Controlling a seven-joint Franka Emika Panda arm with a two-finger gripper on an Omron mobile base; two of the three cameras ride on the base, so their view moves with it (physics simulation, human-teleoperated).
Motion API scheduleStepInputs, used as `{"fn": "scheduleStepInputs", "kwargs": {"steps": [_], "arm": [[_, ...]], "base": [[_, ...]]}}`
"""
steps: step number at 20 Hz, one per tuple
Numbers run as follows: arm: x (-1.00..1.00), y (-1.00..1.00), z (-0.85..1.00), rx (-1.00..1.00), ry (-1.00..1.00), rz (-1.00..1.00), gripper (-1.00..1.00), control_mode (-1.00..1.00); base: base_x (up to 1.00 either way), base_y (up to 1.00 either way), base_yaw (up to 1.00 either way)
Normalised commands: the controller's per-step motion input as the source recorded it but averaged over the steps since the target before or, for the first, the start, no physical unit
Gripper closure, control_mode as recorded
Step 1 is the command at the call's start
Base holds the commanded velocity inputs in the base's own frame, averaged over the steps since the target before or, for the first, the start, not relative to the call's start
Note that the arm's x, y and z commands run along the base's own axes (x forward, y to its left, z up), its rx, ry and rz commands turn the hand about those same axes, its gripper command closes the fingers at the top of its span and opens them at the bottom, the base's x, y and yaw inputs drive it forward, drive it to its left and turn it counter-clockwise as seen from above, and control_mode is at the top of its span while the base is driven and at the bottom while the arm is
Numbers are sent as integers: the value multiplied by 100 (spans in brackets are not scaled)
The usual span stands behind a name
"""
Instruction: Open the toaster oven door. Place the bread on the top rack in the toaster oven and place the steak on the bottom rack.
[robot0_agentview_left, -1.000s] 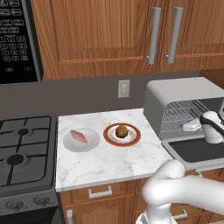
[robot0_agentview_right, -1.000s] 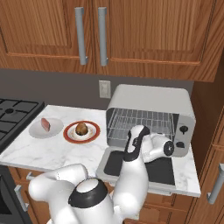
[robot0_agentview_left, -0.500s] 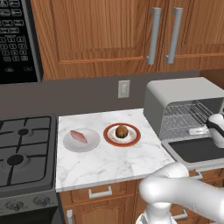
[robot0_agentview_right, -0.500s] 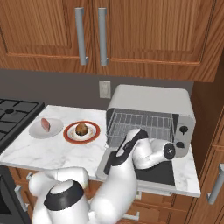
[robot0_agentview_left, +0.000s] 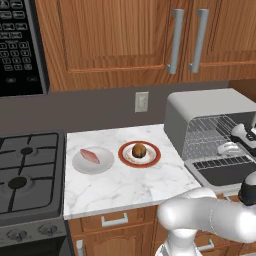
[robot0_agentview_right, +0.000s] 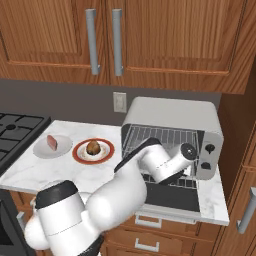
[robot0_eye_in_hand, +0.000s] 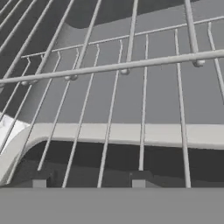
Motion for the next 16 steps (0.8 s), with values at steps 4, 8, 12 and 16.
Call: {"fn": "scheduleStepInputs", "kwargs": {"steps": [4,8,12,16], "arm": [[-81,20,-100,0,37,-5,-100,-100],[-79,19,-92,0,33,-5,-100,-100],[-29,26,-18,1,13,-4,-100,-100],[-74,42,81,1,0,-2,-100,-100]], "base": [[0,0,0],[0,0,0],[0,0,0],[0,0,0]]}}
